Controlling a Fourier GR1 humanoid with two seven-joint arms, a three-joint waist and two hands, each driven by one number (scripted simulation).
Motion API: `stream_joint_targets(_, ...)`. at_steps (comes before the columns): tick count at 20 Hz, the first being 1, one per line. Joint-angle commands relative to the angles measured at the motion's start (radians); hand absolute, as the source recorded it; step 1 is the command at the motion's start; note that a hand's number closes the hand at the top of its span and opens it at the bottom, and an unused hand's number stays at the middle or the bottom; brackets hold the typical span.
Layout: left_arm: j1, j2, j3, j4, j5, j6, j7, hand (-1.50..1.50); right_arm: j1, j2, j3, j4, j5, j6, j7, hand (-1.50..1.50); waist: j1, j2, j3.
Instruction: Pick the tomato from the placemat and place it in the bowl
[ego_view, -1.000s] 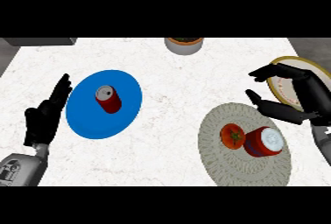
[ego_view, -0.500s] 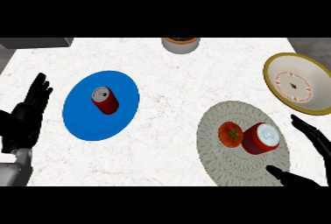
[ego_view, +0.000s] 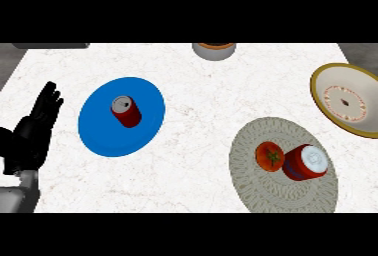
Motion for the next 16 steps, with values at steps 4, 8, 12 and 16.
stream_joint_targets(4,-0.041,-0.014,-0.007,-0.002,-0.033,-0.005,0.036,0.0,-0.121,-0.171,-0.075,-0.168,0.036,0.168,0.385,-1.5,0.019,0.005,-0.001)
stream_joint_targets(8,-0.062,-0.009,0.015,0.012,-0.012,-0.025,0.034,0.0,-0.209,-0.274,-0.011,-0.109,0.106,0.287,0.523,-1.5,0.042,0.009,-0.002)
stream_joint_targets(12,-0.029,-0.043,-0.024,-0.04,-0.05,0.004,0.054,0.0,-0.341,-0.27,0.11,-0.115,0.129,0.4,0.693,-1.5,0.05,0.008,-0.001)
stream_joint_targets(16,-0.037,-0.019,0.017,-0.02,-0.031,-0.04,0.052,0.0,-0.474,-0.237,0.171,0.02,0.101,0.531,0.69,-1.5,0.039,0.007,0.0)
